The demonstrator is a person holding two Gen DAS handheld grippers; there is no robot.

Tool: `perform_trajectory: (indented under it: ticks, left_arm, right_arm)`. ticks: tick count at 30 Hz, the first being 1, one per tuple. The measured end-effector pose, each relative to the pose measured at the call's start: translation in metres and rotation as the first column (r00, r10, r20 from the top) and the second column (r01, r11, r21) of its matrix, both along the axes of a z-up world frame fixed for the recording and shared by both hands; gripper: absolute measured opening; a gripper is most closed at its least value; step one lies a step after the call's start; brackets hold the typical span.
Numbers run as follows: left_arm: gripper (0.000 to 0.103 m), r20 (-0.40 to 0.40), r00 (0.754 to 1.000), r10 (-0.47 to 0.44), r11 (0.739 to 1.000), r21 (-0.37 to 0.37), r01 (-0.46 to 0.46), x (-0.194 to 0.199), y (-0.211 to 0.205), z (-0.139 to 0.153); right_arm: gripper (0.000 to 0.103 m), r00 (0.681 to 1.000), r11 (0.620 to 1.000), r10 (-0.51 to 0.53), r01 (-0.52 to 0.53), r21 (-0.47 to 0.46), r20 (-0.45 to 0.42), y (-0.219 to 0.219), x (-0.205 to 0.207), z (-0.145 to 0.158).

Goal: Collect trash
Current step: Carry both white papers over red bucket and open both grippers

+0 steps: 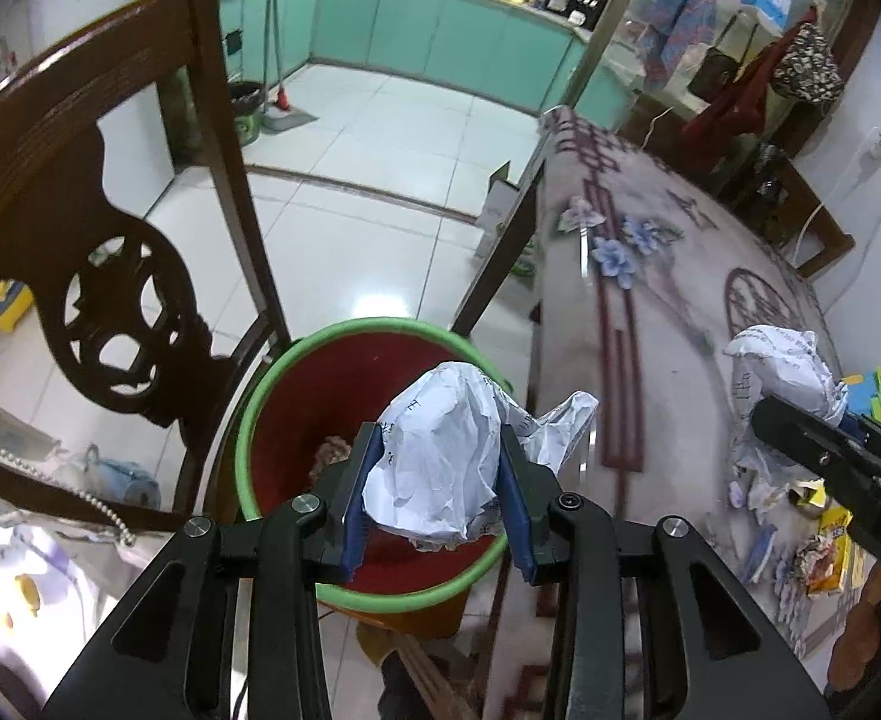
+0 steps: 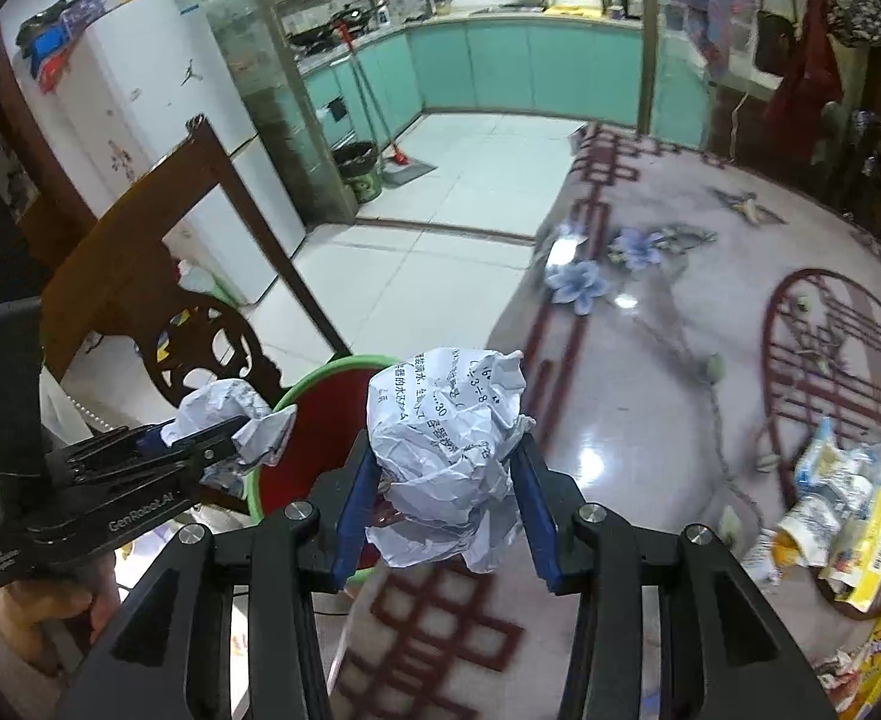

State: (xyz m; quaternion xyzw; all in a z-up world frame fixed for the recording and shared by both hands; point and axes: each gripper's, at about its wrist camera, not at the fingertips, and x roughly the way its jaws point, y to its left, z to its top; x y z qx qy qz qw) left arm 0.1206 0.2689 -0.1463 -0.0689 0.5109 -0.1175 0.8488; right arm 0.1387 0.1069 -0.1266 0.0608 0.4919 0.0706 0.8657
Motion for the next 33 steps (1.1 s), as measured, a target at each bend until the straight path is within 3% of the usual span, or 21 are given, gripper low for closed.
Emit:
perform_trajectory:
  ticks: [11, 27, 29, 31, 33]
  left_arm:
    - [0.036, -0.070, 0.997, 0.029, 0.998, 0.060, -0.025, 0.017, 0.013, -0.033]
    - [0.036, -0.118, 0.990, 0.074, 0.995, 0.077, -0.066, 0.043, 0.025, -0.056]
    - [0.044, -0.119, 0.989, 0.082, 0.994, 0.082, -0.073, 0.045, 0.025, -0.058]
    - [0.074, -0.123, 0.988, 0.097, 0.993, 0.085, -0.087, 0.046, 0.026, -0.059]
    - [0.080, -0.123, 0.986, 0.109, 0.992, 0.078, -0.099, 0.047, 0.028, -0.059]
  right_arm:
    - [0.042, 0.993, 0.996, 0.083, -0.081, 0.022, -0.090, 0.035, 0.034, -0.041]
    - [0.043, 0.981, 0.989, 0.150, -0.151, 0.004, -0.121, 0.051, 0.059, -0.057]
    - [0.047, 0.982, 0.989, 0.147, -0.148, 0.005, -0.118, 0.051, 0.061, -0.059]
    - [0.049, 0.982, 0.990, 0.142, -0.143, 0.003, -0.124, 0.050, 0.063, -0.061]
    - [0.053, 0.983, 0.991, 0.137, -0.137, 0.003, -0.121, 0.049, 0.063, -0.061]
